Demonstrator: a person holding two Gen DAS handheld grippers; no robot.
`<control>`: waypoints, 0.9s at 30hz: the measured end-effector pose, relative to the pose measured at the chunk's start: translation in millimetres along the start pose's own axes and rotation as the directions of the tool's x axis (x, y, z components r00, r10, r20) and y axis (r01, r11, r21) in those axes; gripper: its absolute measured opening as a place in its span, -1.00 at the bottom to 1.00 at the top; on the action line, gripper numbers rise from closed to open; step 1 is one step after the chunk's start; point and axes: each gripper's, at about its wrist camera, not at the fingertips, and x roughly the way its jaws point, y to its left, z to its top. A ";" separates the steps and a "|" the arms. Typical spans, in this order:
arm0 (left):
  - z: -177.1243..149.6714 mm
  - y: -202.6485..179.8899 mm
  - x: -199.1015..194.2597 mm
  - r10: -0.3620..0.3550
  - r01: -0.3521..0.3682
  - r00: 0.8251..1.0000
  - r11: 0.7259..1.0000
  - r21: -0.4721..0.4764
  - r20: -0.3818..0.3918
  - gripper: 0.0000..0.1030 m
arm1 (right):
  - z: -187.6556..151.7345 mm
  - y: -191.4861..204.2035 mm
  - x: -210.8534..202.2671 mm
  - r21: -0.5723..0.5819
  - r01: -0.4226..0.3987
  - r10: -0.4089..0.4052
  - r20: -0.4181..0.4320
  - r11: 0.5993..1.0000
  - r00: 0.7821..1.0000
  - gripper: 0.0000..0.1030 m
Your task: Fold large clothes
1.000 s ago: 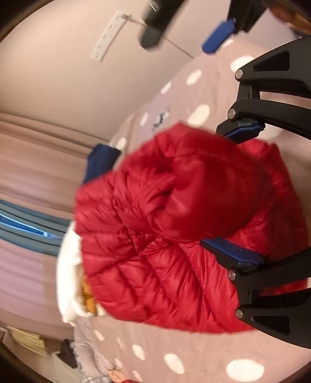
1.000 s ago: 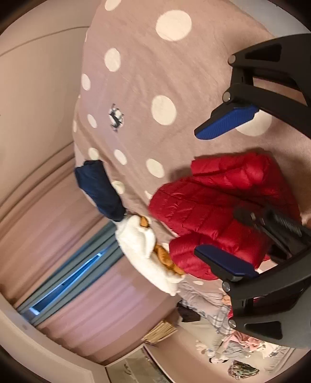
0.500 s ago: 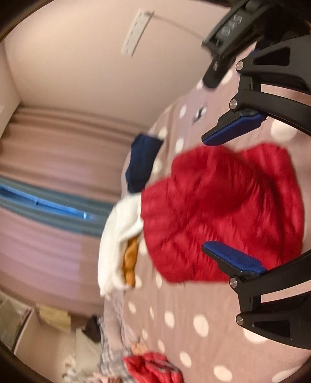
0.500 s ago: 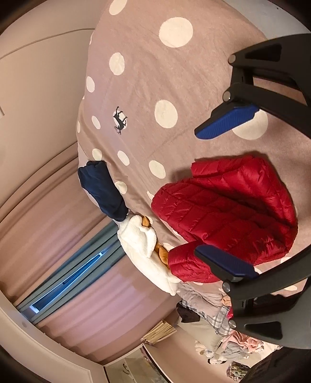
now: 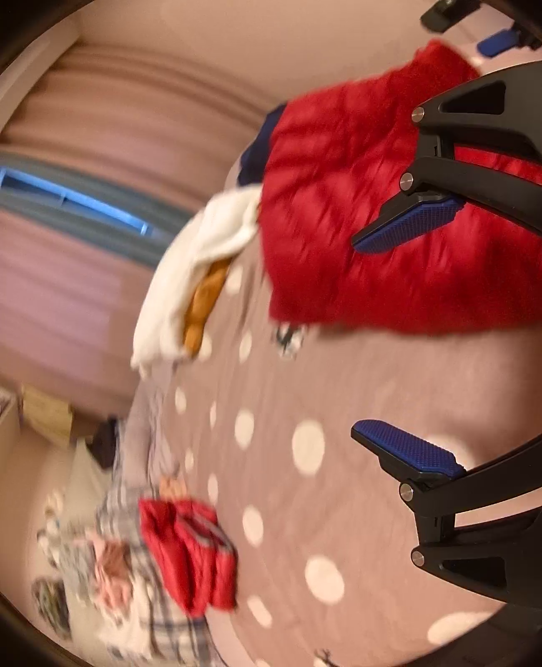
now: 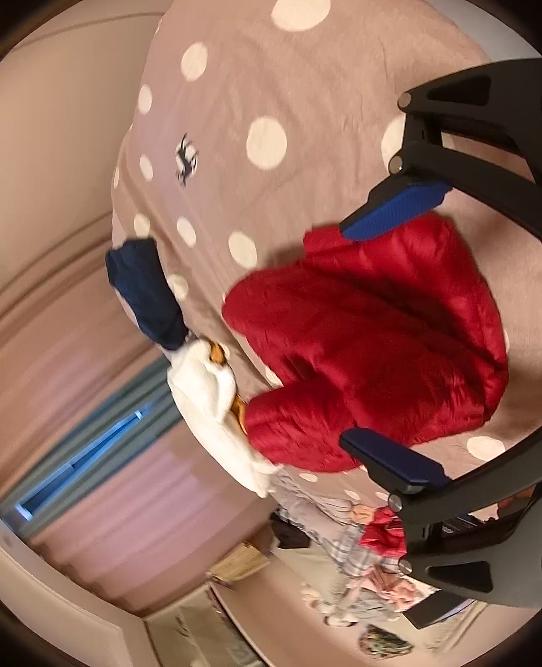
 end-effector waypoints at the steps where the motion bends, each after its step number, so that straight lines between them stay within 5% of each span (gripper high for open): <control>1: 1.7 6.1 0.9 0.015 -0.015 1.000 1.000 -0.014 0.007 0.58 | -1.0 6.6 3.0 -0.014 -0.006 0.006 -0.003 1.000 1.000 0.85; 9: 5.6 32.0 15.6 0.014 -0.020 0.999 0.993 -0.114 -0.049 0.58 | -8.0 67.8 43.6 -0.269 0.002 -0.002 -0.002 0.963 1.000 0.97; 11: 4.5 31.7 18.1 0.013 -0.020 0.998 0.993 -0.113 -0.062 0.58 | -12.3 65.3 60.2 -0.305 0.055 -0.055 0.009 0.951 0.998 0.63; 12: 4.5 31.7 18.7 0.012 -0.019 0.998 0.994 -0.110 -0.066 0.58 | -12.6 60.9 68.1 -0.301 0.093 -0.097 0.001 0.949 0.995 0.02; 13: 3.6 30.3 18.6 0.011 -0.018 0.998 0.994 -0.107 -0.067 0.58 | -11.9 46.9 80.2 -0.261 0.125 -0.141 -0.045 0.957 0.989 -0.32; 15: 1.9 27.3 18.3 0.012 -0.018 0.998 0.995 -0.100 -0.068 0.58 | -7.6 21.4 86.6 -0.141 0.095 -0.109 -0.090 0.985 0.990 -0.43; 20: -3.9 17.0 22.9 -0.031 0.024 0.995 0.997 -0.075 -0.097 0.57 | -1.4 -8.4 81.8 -0.128 0.178 -0.188 -0.074 0.976 0.979 -0.45; 24: -10.1 0.3 27.0 -0.154 0.151 0.981 0.988 -0.040 -0.120 0.58 | -14.3 -20.1 97.5 -0.169 0.225 -0.248 -0.134 0.960 0.959 -0.41; 27: -18.5 -12.7 27.7 -0.118 0.121 0.986 0.992 0.018 -0.120 0.57 | -24.5 -33.3 108.4 -0.179 0.286 -0.315 -0.161 0.941 0.935 -0.39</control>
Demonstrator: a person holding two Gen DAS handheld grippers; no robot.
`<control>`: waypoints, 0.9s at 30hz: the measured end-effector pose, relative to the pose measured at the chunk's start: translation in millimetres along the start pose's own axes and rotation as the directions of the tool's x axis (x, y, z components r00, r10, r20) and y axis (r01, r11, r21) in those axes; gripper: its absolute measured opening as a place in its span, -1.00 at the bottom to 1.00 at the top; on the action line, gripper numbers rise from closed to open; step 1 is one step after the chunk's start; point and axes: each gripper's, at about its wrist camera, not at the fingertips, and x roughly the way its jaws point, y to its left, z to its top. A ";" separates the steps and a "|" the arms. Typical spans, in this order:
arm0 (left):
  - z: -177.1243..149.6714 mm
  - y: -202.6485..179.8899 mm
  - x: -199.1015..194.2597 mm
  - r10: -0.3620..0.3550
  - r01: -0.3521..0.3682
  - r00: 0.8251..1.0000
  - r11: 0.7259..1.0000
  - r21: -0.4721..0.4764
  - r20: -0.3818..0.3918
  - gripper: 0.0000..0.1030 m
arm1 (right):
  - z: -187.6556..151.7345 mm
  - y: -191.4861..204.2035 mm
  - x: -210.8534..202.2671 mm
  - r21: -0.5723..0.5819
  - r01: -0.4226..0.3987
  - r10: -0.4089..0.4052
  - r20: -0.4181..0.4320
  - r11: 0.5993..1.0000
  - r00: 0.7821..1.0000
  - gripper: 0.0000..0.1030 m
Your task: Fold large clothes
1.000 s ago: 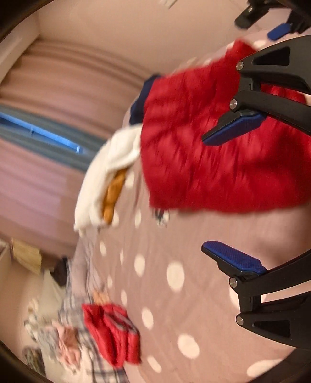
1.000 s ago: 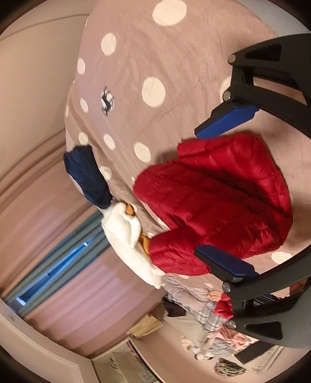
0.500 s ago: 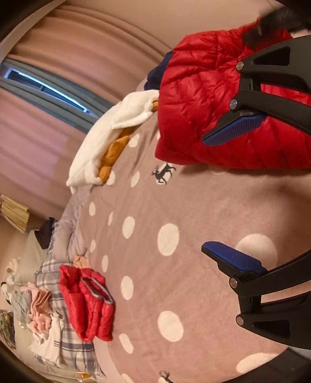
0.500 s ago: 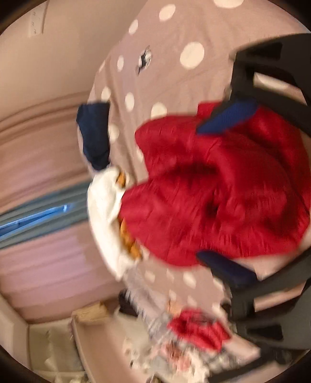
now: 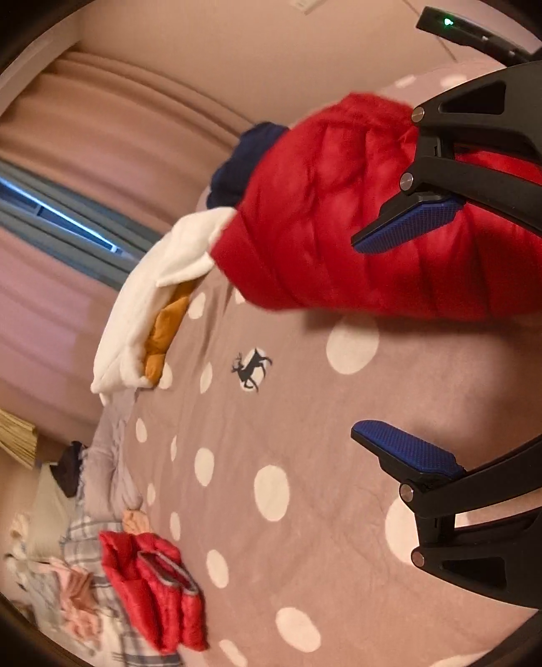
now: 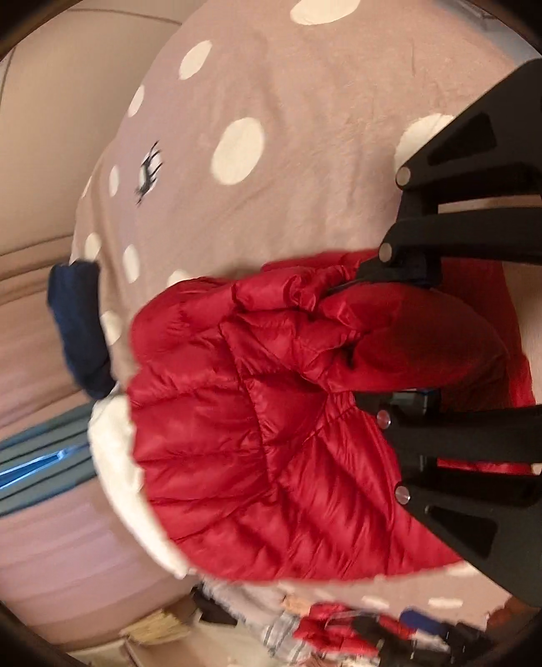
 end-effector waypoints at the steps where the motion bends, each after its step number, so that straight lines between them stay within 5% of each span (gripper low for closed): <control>1: -1.6 -2.0 0.8 0.001 -0.001 1.000 1.000 0.012 -0.003 0.57 | -1.9 -1.7 5.6 -0.009 0.018 -0.018 -0.009 1.000 1.000 -0.37; 9: 0.4 8.5 3.9 -0.069 0.066 0.996 0.996 -0.059 -0.048 0.57 | -5.7 -23.4 30.5 0.032 -0.010 0.011 -0.044 0.999 0.999 -0.30; 14: 14.5 -2.4 8.2 -0.188 0.188 0.982 0.982 -0.014 -0.034 0.53 | -2.6 -27.8 31.6 0.052 -0.041 0.043 -0.035 0.998 0.998 -0.26; 21: 21.0 -24.5 23.7 -0.294 0.295 0.955 0.955 0.024 -0.037 -0.43 | -1.7 -26.8 32.0 0.060 -0.043 0.046 -0.046 0.997 0.998 -0.24; 24: 17.5 -44.5 19.0 -0.267 0.266 0.964 0.957 0.116 -0.007 -0.45 | -2.4 -24.7 30.4 0.054 -0.040 0.043 -0.051 0.998 0.998 -0.20; 27: 15.6 -59.8 25.1 -0.308 0.310 0.951 0.939 0.151 -0.037 -0.45 | 1.5 -27.2 32.9 0.060 -0.050 0.054 -0.060 0.997 0.997 -0.19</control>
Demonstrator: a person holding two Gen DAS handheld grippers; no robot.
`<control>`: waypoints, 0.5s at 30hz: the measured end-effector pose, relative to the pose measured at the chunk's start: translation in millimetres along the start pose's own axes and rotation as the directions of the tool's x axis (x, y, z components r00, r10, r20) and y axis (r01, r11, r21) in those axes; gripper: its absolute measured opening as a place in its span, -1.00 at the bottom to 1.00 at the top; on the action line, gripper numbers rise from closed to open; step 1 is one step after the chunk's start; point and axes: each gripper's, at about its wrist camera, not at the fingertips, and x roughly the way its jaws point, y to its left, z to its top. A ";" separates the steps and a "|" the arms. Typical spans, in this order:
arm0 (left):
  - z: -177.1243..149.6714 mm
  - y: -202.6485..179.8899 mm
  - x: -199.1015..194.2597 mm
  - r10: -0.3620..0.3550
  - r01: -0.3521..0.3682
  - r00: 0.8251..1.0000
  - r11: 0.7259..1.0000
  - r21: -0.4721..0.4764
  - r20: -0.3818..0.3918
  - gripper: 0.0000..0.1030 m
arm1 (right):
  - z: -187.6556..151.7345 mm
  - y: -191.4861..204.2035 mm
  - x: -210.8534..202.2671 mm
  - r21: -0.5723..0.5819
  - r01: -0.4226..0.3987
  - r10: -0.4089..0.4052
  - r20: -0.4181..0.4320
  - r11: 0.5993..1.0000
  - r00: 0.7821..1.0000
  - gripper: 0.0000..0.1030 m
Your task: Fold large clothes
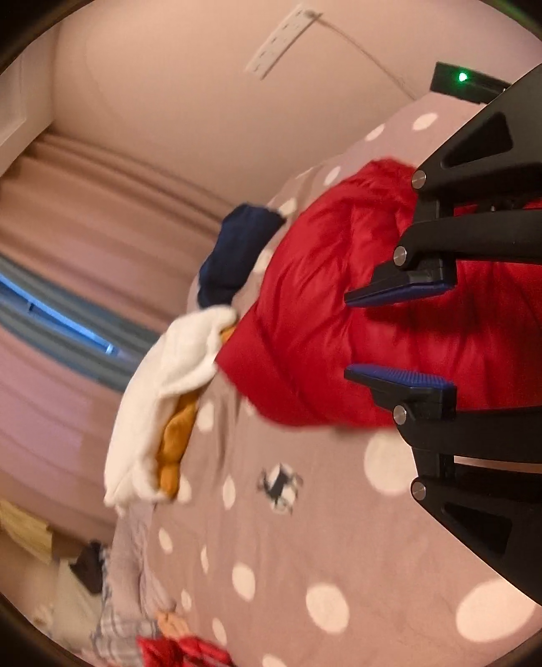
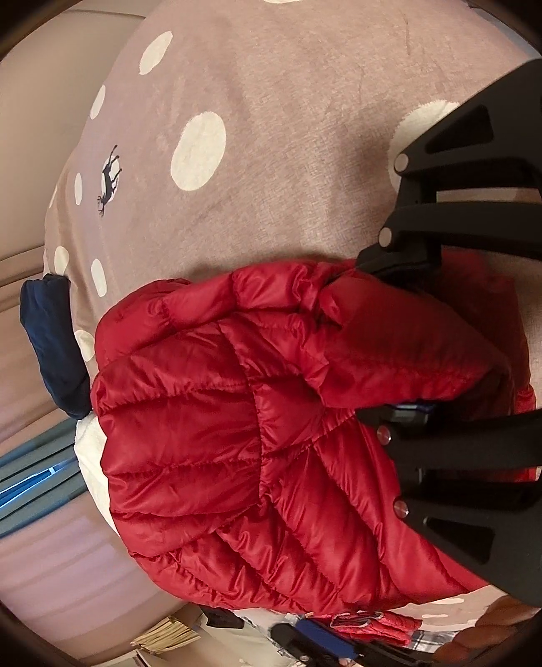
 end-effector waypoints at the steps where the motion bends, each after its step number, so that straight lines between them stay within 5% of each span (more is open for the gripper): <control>1: -1.7 -2.2 9.9 -0.008 0.008 1.000 1.000 0.007 -0.028 -0.45 | 0.3 -0.6 -0.3 0.005 -0.006 0.006 -0.004 1.000 1.000 -0.18; 5: -19.2 7.6 53.5 0.169 -0.165 0.981 0.985 0.043 -0.095 -0.40 | 3.4 -3.8 3.1 0.022 -0.016 0.016 -0.018 1.000 1.000 -0.14; 15: -43.6 7.1 54.4 0.203 -0.201 0.979 0.974 0.107 -0.012 -0.40 | 2.8 9.1 4.8 -0.013 0.057 -0.057 -0.024 0.998 0.998 -0.10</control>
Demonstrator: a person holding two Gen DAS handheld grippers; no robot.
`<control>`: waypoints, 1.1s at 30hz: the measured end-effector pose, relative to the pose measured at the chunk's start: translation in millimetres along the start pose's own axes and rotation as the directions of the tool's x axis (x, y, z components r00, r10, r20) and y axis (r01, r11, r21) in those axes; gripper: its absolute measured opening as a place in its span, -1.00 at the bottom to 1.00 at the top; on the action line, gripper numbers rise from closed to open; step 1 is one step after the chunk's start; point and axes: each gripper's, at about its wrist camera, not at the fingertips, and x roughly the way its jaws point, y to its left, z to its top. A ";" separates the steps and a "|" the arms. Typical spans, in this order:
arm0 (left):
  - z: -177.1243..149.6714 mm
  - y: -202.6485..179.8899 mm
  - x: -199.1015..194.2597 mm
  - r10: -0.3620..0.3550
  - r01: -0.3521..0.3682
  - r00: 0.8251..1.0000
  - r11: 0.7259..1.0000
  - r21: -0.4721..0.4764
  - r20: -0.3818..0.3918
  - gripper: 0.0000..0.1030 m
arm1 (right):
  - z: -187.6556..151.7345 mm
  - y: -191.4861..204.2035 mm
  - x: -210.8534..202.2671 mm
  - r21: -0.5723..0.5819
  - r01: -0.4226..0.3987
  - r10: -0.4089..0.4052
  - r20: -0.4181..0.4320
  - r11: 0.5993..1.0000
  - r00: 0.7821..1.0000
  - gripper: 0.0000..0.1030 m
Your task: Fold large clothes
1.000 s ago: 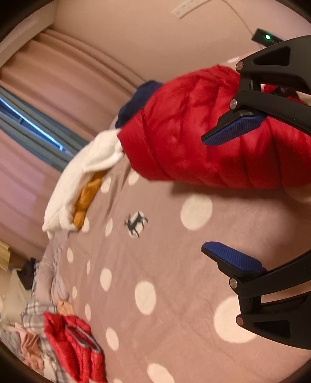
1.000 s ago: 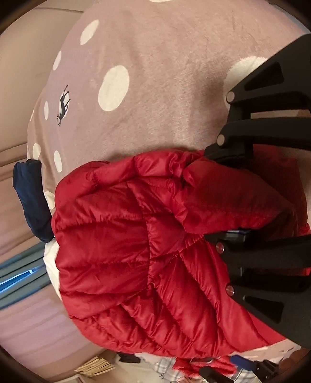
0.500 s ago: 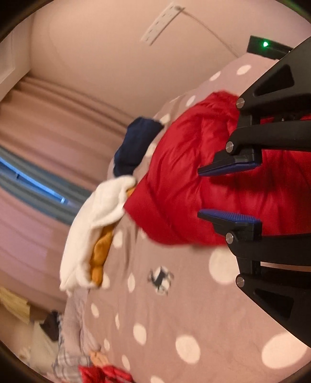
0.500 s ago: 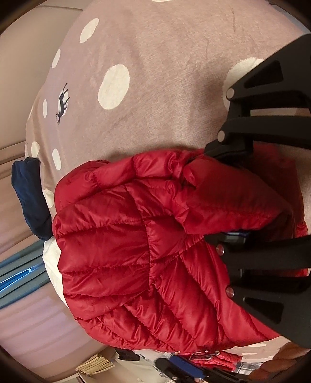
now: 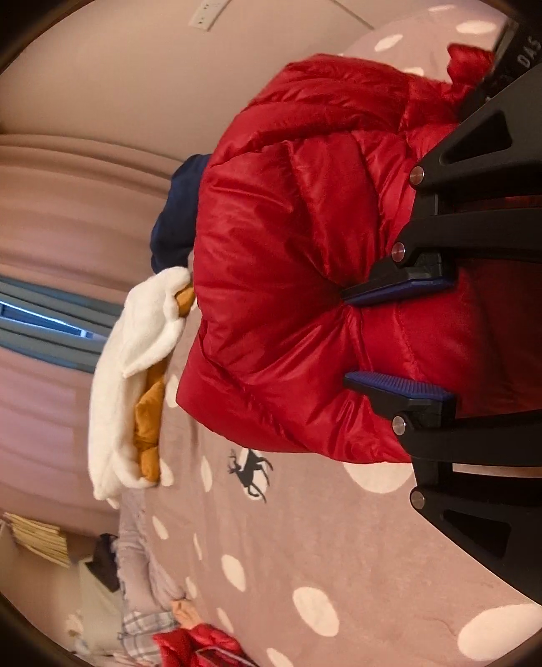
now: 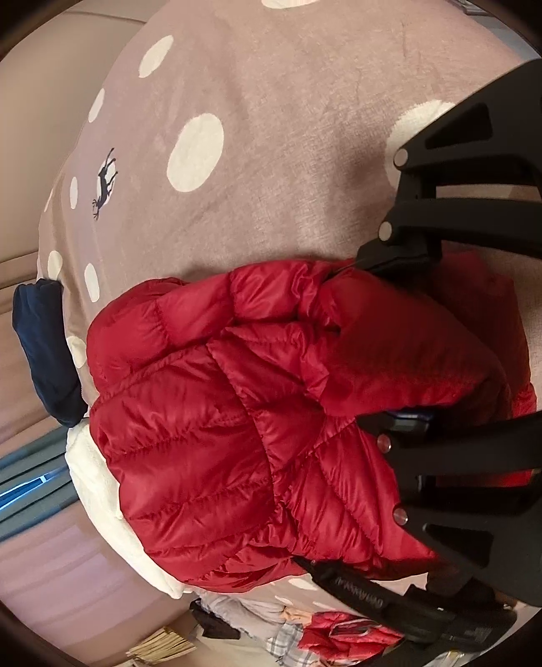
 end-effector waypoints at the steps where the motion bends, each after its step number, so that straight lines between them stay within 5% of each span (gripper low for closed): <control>1: -2.0 -0.3 0.0 -0.003 0.003 1.000 1.000 -0.004 0.009 -0.40 | 0.0 0.8 0.1 -0.005 0.005 -0.005 0.001 1.000 1.000 -0.10; 14: -2.4 -2.2 -2.0 0.023 -0.023 0.999 1.000 -0.019 0.024 -0.26 | -2.3 0.8 -0.2 -0.006 0.020 -0.020 0.015 1.000 1.000 0.00; 20: -0.9 1.4 -0.2 0.033 -0.032 0.999 0.999 -0.033 0.024 -0.18 | -5.1 -8.5 3.3 0.041 0.026 -0.026 0.000 0.999 1.000 0.37; 24: 0.0 2.9 0.7 0.036 -0.035 0.999 0.999 -0.036 0.024 -0.16 | -2.9 -24.4 8.4 0.115 -0.059 0.063 -0.027 0.992 0.998 0.37; 33: 0.3 7.8 1.8 0.041 -0.040 0.999 0.997 -0.063 0.017 -0.06 | -3.3 -12.0 14.4 0.064 -0.009 0.010 -0.013 0.998 1.000 0.37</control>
